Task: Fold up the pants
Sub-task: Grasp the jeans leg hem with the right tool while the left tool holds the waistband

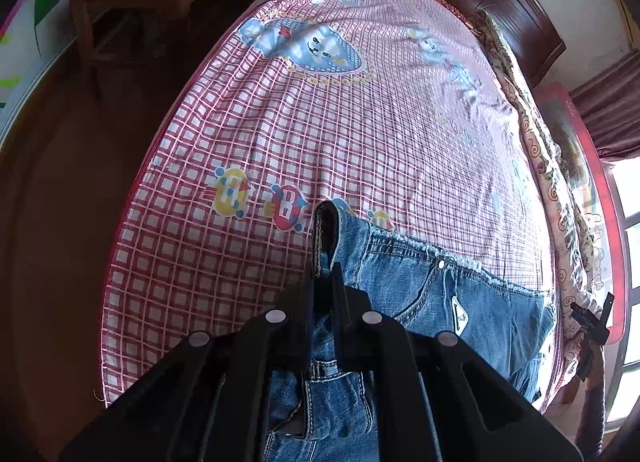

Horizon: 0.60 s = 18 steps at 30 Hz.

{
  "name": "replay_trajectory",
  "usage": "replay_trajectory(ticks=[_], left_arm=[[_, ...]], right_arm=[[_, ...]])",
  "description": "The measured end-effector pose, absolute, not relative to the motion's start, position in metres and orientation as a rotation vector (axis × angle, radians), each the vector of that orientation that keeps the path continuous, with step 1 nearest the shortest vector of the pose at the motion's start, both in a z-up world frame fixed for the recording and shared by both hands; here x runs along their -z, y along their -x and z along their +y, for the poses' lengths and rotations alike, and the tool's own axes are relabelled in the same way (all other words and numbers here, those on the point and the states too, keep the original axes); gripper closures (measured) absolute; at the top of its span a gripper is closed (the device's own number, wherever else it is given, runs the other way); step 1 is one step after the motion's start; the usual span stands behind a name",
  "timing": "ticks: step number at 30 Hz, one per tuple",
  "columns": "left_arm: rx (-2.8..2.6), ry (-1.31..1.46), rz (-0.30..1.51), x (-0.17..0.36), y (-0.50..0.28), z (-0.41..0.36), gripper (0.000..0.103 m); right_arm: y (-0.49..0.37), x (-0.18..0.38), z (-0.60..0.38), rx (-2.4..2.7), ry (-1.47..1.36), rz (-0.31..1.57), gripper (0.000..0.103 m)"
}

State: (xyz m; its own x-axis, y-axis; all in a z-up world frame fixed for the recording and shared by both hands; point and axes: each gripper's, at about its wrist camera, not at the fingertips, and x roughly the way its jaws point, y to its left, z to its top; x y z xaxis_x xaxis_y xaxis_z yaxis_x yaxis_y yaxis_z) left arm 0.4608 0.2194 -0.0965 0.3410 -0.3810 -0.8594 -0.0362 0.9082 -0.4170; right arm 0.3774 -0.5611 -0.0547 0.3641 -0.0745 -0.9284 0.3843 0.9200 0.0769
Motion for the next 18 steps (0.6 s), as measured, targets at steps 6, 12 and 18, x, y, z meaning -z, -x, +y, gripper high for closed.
replay_trajectory(ticks=[6,12,18], left_arm=[[0.202,0.403,1.218,0.105,-0.463,0.216,0.096],[0.195,0.403,1.228,0.109,-0.464,0.217,0.096],[0.191,0.398,1.234,0.112,-0.466,0.216,0.096]], right_arm=[[-0.425,0.091,-0.557,0.281,-0.198,1.298,0.01],[-0.438,0.114,-0.563,0.248,-0.257,1.316,0.029],[-0.436,0.113,-0.564,0.137,-0.383,1.266,0.029]])
